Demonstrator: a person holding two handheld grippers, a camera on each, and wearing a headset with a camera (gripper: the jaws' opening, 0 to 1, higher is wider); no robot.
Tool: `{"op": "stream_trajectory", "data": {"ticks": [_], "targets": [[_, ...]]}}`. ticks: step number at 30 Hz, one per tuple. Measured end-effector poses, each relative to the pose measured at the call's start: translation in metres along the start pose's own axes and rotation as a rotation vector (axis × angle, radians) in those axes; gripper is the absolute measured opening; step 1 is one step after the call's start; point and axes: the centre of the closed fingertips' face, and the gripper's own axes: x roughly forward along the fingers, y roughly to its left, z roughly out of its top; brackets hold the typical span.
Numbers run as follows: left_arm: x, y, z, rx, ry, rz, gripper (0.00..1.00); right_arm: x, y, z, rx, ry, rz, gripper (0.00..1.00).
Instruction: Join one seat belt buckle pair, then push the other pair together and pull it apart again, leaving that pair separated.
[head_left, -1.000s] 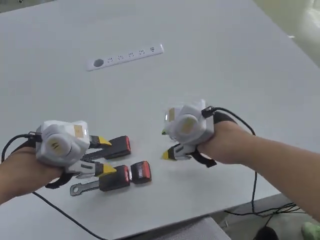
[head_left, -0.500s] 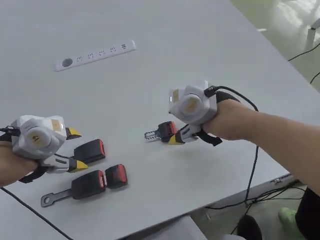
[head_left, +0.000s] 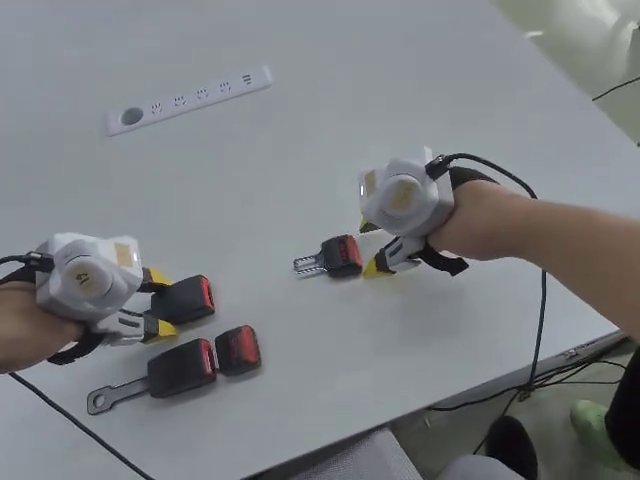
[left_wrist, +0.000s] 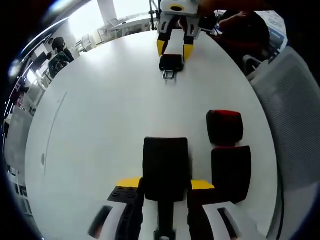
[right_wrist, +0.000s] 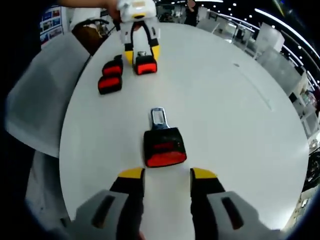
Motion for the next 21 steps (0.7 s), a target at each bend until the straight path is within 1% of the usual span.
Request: {"op": "stream_trajectory", "data": {"ticks": [1,3,6,8,11,13,15,17,18,21], "targets": [[0.000,0.001,0.000,0.000,0.003,0.003,0.33,0.001,0.002,0.001,0.012,-0.007,0.013,0.26],[0.000,0.001,-0.001,0.003,0.005,0.001,0.33,0.001,0.002,0.002,0.002,-0.007,0.011,0.21],[0.001,0.001,0.000,0.010,0.009,-0.005,0.33,0.001,0.003,0.003,0.004,-0.012,0.017,0.20],[0.001,0.001,-0.001,0.009,0.006,-0.007,0.33,0.000,0.002,0.002,0.004,-0.016,0.014,0.23],[0.001,0.001,-0.001,0.008,0.001,-0.007,0.33,-0.001,0.000,0.001,0.001,-0.027,0.007,0.30],[0.001,0.001,-0.001,0.010,-0.001,-0.005,0.33,-0.001,0.002,0.002,0.005,-0.036,0.015,0.34],[0.001,0.001,-0.001,0.014,-0.002,-0.004,0.33,0.000,0.005,0.004,-0.007,-0.041,0.015,0.39],[0.001,0.001,-0.001,0.018,-0.002,-0.005,0.33,-0.001,0.004,0.011,-0.024,-0.057,0.005,0.44],[0.001,0.000,-0.001,0.021,-0.002,-0.006,0.33,-0.002,0.004,0.013,-0.029,-0.061,0.000,0.46],[0.001,0.000,-0.001,0.024,-0.001,-0.007,0.32,0.000,0.004,0.022,-0.027,-0.076,0.010,0.46]]}}
